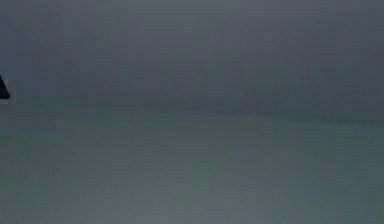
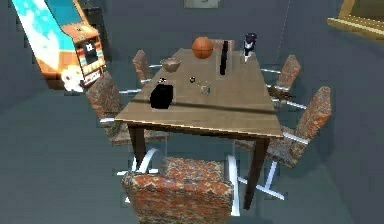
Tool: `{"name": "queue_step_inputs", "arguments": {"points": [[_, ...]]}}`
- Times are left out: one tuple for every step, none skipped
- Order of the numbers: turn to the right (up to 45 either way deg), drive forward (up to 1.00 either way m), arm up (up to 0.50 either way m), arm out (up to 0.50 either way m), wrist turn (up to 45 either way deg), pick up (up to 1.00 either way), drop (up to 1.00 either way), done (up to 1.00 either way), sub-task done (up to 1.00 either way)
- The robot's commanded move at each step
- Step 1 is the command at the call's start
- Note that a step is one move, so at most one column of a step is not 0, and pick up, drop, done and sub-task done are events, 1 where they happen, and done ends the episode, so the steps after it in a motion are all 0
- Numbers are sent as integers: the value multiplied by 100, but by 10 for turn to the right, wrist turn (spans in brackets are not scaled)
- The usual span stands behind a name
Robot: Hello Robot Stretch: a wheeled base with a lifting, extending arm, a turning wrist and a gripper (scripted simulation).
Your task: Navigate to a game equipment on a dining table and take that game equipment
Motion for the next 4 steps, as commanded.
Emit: {"name": "queue_step_inputs", "arguments": {"points": [[0,35,0,0,0,0,0,0,0],[330,0,0,0,0,0,0,0,0],[0,55,0,0,0,0,0,0,0],[90,0,0,0,0,0,0,0,0]]}}
